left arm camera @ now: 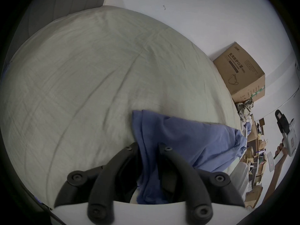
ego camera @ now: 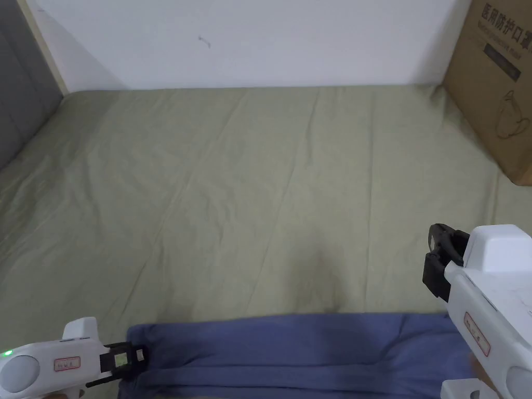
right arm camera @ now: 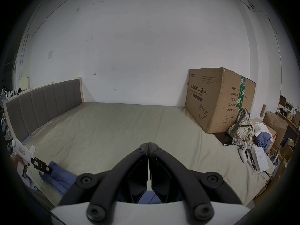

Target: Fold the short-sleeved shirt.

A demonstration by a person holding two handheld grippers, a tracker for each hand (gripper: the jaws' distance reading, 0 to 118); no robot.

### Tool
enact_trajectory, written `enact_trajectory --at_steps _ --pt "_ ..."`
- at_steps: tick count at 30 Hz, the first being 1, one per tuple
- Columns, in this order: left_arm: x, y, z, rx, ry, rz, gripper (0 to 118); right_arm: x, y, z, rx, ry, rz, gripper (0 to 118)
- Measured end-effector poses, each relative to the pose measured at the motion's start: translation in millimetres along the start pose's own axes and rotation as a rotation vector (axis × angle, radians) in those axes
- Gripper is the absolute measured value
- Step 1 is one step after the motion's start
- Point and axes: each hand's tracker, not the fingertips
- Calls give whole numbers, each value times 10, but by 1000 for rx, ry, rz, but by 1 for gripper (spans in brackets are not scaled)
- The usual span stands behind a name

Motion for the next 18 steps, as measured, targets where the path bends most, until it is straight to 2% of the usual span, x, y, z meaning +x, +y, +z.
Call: enact_trajectory --at_steps 2,3,8,12,15,18 --pt "-29 29 -43 0 15 -18 7 45 13 20 4 -3 -5 0" --pt "-4 40 -28 8 19 -30 5 64 19 31 7 -4 -7 0" --pt "207 74 244 77 109 -116 2 184 63 91 24 -12 -16 0" --pt "297 94 671 109 80 -56 2 278 94 150 43 -13 -33 0" --pt "192 172 848 135 168 -92 1 342 107 192 57 -13 -42 0" --pt "14 210 1094 161 240 -55 1 400 115 232 65 -6 -55 0"
